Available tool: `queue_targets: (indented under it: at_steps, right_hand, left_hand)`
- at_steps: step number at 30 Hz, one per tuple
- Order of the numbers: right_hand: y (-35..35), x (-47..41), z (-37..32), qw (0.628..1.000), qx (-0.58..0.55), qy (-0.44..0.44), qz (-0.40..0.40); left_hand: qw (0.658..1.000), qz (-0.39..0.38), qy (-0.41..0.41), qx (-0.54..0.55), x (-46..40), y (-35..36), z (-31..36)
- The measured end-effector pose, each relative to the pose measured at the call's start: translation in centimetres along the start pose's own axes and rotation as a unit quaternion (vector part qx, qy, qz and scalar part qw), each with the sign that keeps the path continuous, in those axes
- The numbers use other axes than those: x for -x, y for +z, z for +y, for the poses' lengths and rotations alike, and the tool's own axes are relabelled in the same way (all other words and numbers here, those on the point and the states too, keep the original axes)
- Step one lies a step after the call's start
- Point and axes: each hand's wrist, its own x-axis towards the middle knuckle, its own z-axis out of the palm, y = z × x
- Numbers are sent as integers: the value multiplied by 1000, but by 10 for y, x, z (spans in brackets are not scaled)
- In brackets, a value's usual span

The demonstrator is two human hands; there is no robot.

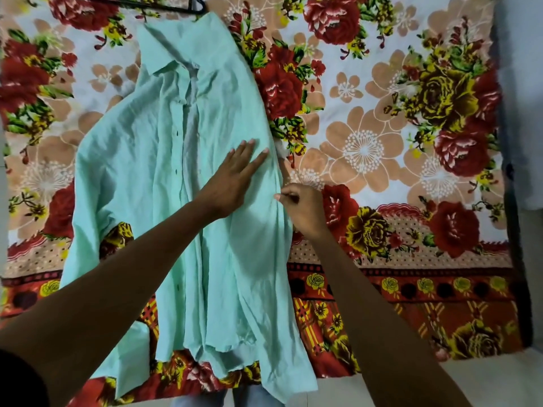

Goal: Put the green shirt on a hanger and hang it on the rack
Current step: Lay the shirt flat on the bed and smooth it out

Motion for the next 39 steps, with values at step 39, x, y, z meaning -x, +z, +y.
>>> queue_targets:
  at_steps: [39]
  right_hand:
    - [-59, 88, 68, 971, -151, 171, 66]
  left_hand:
    - [783, 20, -359, 507, 24, 36, 140]
